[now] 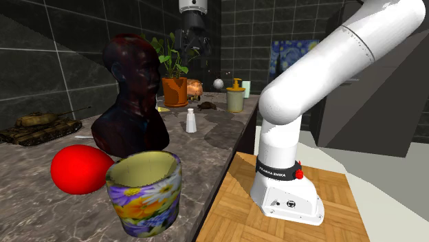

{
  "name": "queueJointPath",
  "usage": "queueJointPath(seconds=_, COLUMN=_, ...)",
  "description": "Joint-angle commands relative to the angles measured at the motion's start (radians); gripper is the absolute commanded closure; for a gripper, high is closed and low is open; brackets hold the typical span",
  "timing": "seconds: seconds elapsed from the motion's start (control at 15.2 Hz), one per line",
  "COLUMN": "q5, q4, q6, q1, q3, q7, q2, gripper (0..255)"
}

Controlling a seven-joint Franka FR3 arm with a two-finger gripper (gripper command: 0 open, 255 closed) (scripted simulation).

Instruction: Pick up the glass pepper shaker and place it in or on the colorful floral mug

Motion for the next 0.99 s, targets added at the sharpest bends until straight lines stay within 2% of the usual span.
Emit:
queueJointPath(seconds=0.0, q5=0.0, q4=0.0, q6=0.0, q1=0.0, q3=0.0, q7=0.0, q2=0.0, gripper=0)
queueJointPath(seconds=0.46, q5=-0.075, q4=-0.101, q6=0.232, q1=-0.011, q3=-0.124, q7=-0.184, q2=0.097, gripper=0)
queueJointPath(seconds=0.92, q5=-0.104, q4=-0.12, q6=0.476, q1=-0.002, q3=-0.255, q7=-0.374, q2=0.286, gripper=0)
